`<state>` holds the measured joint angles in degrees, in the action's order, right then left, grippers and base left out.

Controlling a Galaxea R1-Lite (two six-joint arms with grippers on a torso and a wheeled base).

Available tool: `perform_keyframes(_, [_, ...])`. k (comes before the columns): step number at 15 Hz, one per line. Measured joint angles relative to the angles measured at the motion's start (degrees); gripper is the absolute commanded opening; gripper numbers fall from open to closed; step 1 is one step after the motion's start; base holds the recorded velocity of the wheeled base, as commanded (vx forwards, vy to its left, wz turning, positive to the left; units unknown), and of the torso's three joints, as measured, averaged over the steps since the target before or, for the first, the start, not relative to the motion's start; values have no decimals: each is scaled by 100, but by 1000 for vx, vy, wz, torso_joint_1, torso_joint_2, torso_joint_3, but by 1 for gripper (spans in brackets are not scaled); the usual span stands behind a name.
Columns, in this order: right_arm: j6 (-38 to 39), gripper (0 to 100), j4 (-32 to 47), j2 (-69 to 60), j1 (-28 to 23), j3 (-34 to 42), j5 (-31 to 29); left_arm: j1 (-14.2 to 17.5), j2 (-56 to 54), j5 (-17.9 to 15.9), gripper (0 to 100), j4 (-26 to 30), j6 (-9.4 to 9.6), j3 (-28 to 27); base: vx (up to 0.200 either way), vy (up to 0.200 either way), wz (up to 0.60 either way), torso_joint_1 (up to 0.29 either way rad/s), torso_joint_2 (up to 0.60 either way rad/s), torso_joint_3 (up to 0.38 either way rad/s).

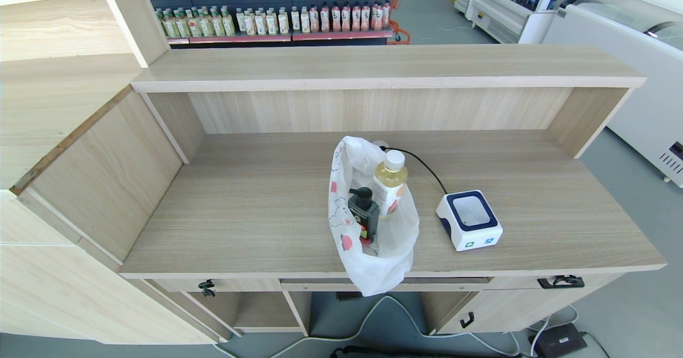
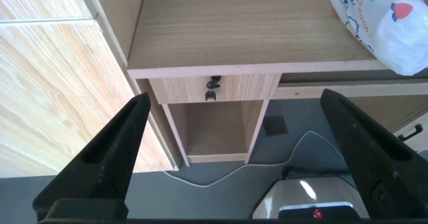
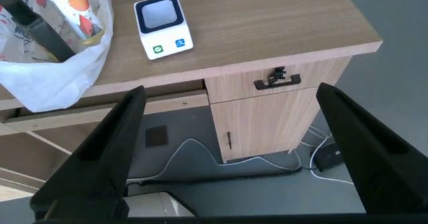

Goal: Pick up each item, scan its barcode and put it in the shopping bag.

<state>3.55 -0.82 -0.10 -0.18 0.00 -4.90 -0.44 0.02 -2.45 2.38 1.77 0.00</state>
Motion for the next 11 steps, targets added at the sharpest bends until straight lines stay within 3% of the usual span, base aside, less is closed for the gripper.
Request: perform_keyframes(11, [0, 100, 4, 2, 0, 0, -2, 0, 0, -1, 100, 0, 0, 0, 0, 0, 0, 0, 0, 0])
